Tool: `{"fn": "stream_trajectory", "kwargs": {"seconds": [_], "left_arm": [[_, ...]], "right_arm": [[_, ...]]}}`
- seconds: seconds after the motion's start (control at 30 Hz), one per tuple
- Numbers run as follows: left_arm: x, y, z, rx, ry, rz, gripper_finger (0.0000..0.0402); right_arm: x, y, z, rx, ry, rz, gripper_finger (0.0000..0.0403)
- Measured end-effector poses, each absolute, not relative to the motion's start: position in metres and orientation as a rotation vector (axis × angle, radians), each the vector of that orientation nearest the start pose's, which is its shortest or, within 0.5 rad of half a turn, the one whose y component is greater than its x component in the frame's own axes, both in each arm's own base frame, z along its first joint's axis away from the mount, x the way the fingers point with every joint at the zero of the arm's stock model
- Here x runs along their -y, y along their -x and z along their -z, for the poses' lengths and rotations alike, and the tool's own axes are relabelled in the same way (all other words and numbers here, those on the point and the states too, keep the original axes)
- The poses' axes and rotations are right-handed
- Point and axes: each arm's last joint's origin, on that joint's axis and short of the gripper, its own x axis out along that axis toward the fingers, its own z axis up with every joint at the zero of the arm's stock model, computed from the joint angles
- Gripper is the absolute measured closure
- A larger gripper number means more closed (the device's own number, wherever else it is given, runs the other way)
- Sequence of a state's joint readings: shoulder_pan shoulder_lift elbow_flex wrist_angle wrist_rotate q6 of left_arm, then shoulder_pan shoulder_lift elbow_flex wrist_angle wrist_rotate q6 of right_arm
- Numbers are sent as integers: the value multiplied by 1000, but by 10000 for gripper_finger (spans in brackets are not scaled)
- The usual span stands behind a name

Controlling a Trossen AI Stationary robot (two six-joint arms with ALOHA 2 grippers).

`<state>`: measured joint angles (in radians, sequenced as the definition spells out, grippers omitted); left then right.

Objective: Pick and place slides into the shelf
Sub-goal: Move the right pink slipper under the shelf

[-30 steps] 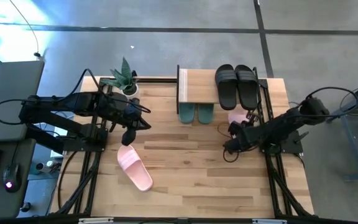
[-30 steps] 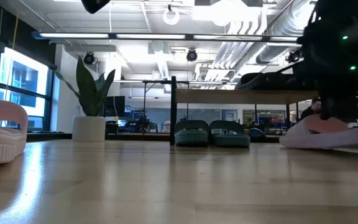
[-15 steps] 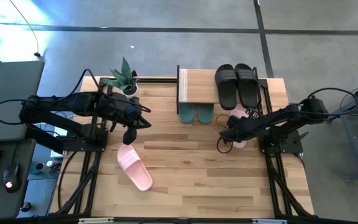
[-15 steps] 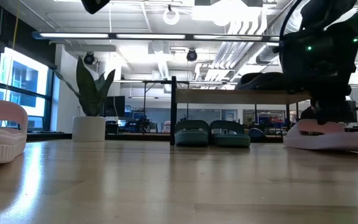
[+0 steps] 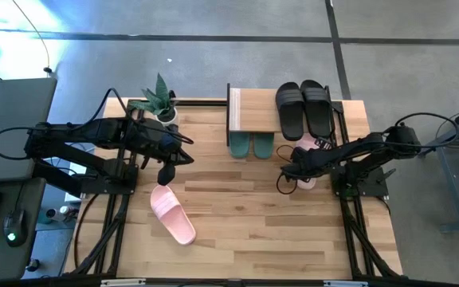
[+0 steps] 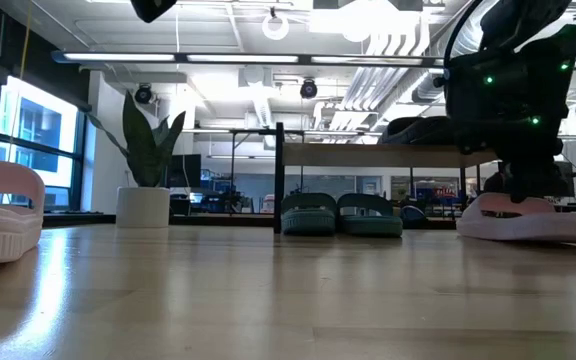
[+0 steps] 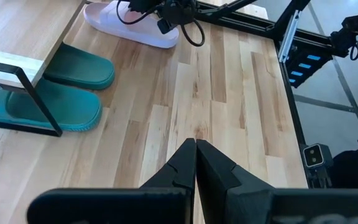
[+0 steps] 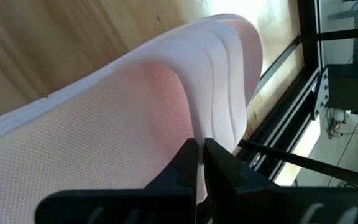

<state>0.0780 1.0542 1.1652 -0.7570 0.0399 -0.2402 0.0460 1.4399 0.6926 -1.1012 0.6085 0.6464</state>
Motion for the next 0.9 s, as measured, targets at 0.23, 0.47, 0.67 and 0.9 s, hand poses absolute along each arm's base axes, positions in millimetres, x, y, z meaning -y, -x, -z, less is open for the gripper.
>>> {"fn": "stream_trajectory", "kwargs": {"seconds": [0.23, 0.47, 0.67, 0.9], "left_arm": [[-15, -203, -362, -638, 270, -114, 401], [-15, -203, -362, -638, 270, -114, 401], [-15, -203, -362, -638, 270, -114, 401], [-15, -203, -362, -638, 270, -114, 401]], "right_arm": [[8, -181, -155, -1523, 130, 909, 390], [8, -181, -155, -1523, 131, 909, 345], [8, -181, -155, -1521, 134, 911, 309], [8, -181, -154, -1522, 129, 912, 285]]}}
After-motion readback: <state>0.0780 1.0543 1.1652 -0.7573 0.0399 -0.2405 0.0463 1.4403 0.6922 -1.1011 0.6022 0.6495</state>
